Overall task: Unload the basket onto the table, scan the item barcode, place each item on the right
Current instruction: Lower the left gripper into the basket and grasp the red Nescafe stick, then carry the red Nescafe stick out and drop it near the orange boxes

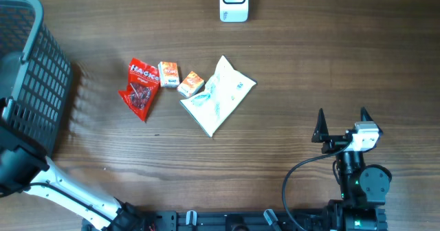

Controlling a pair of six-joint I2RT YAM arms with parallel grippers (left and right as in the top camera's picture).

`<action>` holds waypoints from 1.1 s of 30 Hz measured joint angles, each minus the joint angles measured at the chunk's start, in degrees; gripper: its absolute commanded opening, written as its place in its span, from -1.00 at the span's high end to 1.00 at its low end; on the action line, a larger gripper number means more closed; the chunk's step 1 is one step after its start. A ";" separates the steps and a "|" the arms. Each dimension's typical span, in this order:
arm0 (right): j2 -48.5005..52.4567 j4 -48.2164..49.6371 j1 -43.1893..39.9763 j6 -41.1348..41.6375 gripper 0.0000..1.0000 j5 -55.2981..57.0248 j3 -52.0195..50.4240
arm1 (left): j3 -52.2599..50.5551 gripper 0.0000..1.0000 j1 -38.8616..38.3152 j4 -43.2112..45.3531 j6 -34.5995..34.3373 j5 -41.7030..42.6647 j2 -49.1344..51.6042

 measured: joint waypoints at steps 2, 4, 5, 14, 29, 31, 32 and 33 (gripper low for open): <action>0.00 0.02 0.00 0.00 -0.99 0.00 0.00 | -0.26 -0.05 0.00 0.09 0.17 0.00 0.13; 0.00 0.00 0.00 0.00 -0.99 0.00 0.00 | -0.28 -0.05 0.00 0.09 0.68 -0.26 0.13; 0.00 0.00 0.00 0.00 -1.00 0.00 0.00 | -0.26 -0.08 0.07 0.09 0.52 -0.22 0.13; 0.00 0.02 0.00 0.00 -0.99 0.00 0.00 | -0.68 -0.33 1.40 0.11 1.01 0.15 -0.20; 0.00 0.00 0.00 0.00 -0.99 0.00 0.00 | -3.28 0.61 5.53 2.40 5.55 10.10 -1.22; 0.00 0.02 0.00 0.00 -1.00 0.00 0.00 | -3.34 0.91 5.51 2.38 6.25 10.58 -1.27; 0.00 0.00 0.00 0.00 -0.98 0.00 0.00 | -3.37 0.92 5.49 2.34 6.27 10.82 -1.27; 0.00 0.00 0.00 0.00 -1.00 0.00 0.00 | -3.39 0.92 5.49 2.25 6.40 10.95 -1.27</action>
